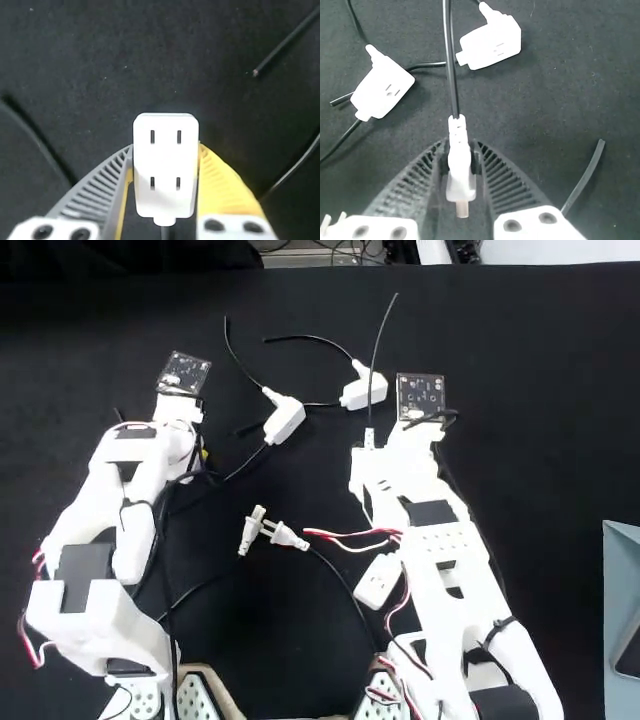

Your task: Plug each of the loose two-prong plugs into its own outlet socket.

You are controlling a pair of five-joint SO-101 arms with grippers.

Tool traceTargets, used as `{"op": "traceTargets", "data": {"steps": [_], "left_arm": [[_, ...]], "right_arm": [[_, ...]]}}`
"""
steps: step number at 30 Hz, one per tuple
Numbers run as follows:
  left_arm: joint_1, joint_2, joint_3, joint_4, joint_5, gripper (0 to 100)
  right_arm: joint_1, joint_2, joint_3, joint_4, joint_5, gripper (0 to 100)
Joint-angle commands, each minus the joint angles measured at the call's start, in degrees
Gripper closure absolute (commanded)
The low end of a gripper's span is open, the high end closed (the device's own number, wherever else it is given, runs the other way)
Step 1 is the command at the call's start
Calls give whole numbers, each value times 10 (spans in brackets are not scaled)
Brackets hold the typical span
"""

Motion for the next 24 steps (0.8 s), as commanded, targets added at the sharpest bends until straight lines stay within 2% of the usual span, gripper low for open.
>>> {"op": "traceTargets", "data": {"steps": [1, 9, 16, 20, 24], "left_arm": [[0, -118, 2, 69, -13, 961], [29, -355, 112, 160, -97, 960], [79, -417, 261, 142, -127, 957], [81, -398, 305, 105, -119, 848], [81, -401, 314, 102, -62, 739]], "right_arm": [[8, -20, -1, -11, -4, 987], [7, -17, -1, -11, -4, 987], [6, -17, 0, -10, -4, 987], [4, -17, 0, -8, -4, 987], [-21, -17, 7, -9, -4, 987]]}}
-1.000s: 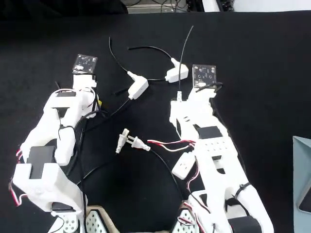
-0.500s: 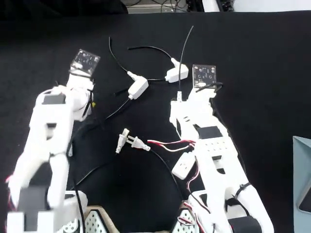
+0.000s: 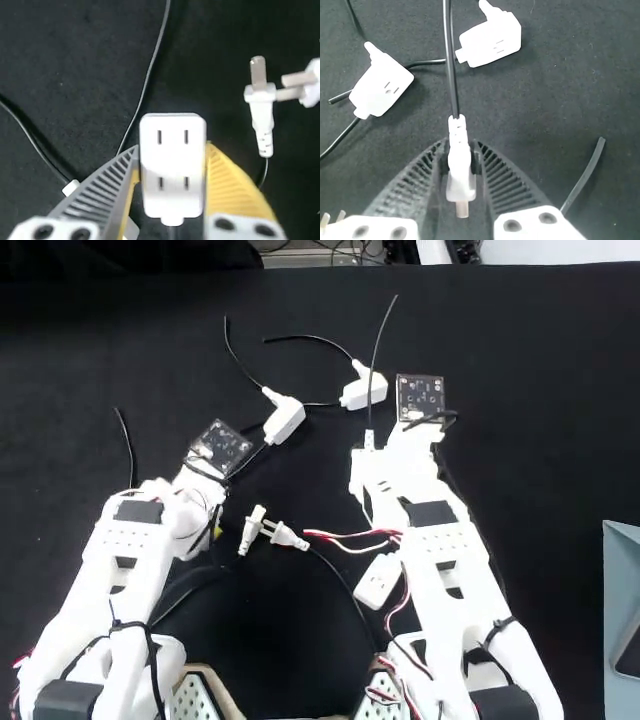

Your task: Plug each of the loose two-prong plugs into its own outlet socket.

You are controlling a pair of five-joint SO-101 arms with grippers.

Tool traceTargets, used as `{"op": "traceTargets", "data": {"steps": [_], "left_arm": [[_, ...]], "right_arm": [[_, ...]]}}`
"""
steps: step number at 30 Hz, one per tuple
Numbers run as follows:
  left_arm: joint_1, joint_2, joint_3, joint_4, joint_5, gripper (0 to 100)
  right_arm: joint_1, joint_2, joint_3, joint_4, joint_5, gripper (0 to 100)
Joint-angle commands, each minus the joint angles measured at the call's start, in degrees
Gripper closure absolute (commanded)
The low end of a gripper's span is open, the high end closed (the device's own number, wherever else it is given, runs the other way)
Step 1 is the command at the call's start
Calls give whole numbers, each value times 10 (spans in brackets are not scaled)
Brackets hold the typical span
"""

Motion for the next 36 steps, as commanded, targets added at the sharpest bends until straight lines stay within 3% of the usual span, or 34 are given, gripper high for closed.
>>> {"op": "traceTargets", "data": {"steps": [1, 8, 18, 30, 36], "left_arm": [[7, -10, -5, -9, 45, 737], [-24, -104, -7, 11, 52, 736], [-109, -242, -2, 13, 213, 734], [-103, -248, 31, -47, 250, 732], [-61, -248, 29, -42, 245, 732]], "right_arm": [[-30, -20, 8, -11, -4, 987], [-70, -21, 10, -11, -3, 987], [-193, -21, -15, -7, 35, 987], [-332, -22, -35, -9, 42, 987], [-368, -22, -68, -10, 42, 987]]}}
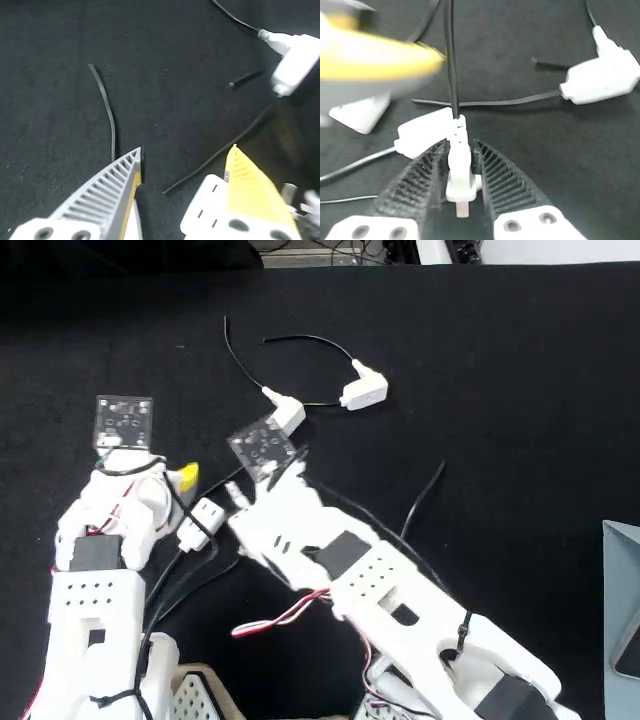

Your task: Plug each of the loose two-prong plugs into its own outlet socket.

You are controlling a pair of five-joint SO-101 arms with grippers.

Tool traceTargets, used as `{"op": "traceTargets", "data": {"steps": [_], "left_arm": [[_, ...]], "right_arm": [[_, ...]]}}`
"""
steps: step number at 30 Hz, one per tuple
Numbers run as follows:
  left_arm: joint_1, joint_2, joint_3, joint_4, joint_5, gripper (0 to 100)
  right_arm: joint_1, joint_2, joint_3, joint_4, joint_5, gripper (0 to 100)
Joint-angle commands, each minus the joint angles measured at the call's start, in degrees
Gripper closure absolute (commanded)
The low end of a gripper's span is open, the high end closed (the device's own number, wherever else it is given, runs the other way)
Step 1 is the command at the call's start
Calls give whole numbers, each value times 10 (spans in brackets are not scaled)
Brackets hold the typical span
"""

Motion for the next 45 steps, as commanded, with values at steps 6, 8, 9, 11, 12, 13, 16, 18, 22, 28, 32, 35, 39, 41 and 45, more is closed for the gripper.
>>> {"op": "traceTargets", "data": {"steps": [6, 8, 9, 11, 12, 13, 16, 18, 22, 28, 32, 35, 39, 41, 45], "left_arm": [[40, -11, -7, -7, 2, 732], [58, -12, -7, -4, 2, 732], [69, -12, -7, 2, 2, 732], [88, -12, -8, 9, 1, 732], [93, -12, -8, 11, 0, 732], [93, -13, -8, 11, -3, 732], [91, -37, -3, 11, -19, 732], [91, -70, 1, 23, -23, 732], [93, -160, 16, 58, -24, 732], [67, -278, 61, 95, -47, 732], [-18, -316, 99, 91, -41, 733], [-78, -326, 124, 91, -14, 733], [-125, -326, 145, 91, 12, 735], [-136, -326, 150, 91, 24, 735], [-142, -326, 160, 91, 30, 736]], "right_arm": [[-25, -18, -40, -11, 7, 987], [-25, -17, -38, -11, 7, 987], [-25, -17, -38, -11, 7, 987], [-25, -17, -37, -11, 7, 987], [-25, -17, -37, -11, 7, 987], [-25, -17, -36, -11, 7, 987], [-24, -17, -36, -11, 6, 987], [-23, -17, -36, -11, 6, 987], [-23, -17, -36, -8, 5, 987], [-22, -17, -32, -11, 3, 987], [-18, -12, -25, -59, 4, 987], [-19, 5, 2, -146, 6, 987], [-22, 65, 14, -234, 6, 987], [-22, 102, 11, -263, 7, 987], [-22, 171, -3, -312, 33, 987]]}}
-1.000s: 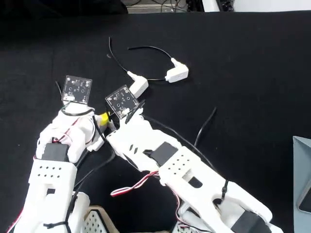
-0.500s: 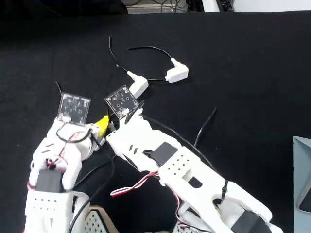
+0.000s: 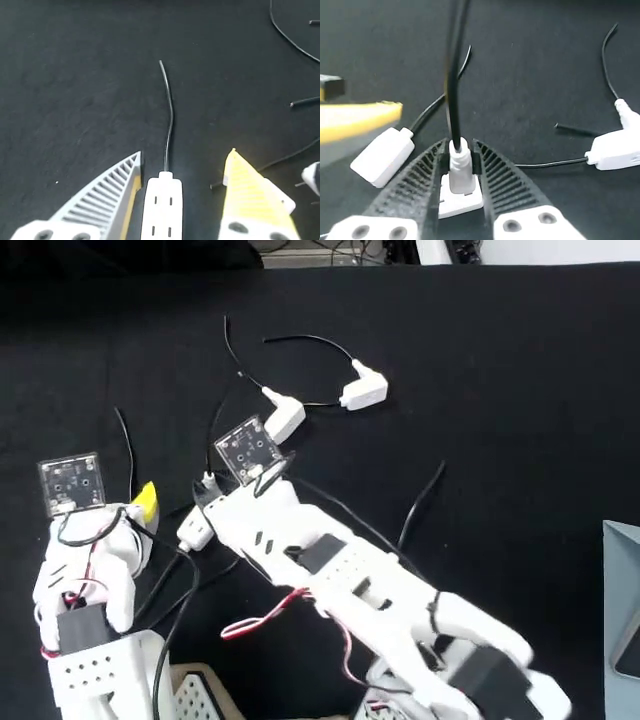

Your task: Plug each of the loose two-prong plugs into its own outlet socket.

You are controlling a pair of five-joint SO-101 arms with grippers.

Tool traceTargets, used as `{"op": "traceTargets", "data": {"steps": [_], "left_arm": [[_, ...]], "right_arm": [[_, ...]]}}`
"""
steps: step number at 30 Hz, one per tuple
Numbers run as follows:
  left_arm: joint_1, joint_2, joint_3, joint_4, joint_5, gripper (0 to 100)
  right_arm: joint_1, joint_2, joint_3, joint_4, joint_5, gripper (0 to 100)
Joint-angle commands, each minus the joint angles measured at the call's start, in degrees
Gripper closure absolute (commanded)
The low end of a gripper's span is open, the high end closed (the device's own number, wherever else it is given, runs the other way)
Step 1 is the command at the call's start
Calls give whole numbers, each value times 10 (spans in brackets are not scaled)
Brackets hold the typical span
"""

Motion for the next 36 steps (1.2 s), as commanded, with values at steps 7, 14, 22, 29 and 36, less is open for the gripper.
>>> {"op": "traceTargets", "data": {"steps": [7, 14, 22, 29, 36], "left_arm": [[-12, -4, 20, -2, 5, 736], [-12, -4, 21, -2, 5, 736], [-12, -4, 27, -2, 5, 736], [-12, -4, 27, -2, 5, 736], [-12, -4, 27, -2, 5, 736]], "right_arm": [[-13, 118, -35, -92, 39, 987], [-21, 166, -35, -146, 39, 987], [-11, 197, -28, -174, 83, 987], [-8, 210, -4, -189, 84, 987], [-6, 209, 4, -190, 84, 987]]}}
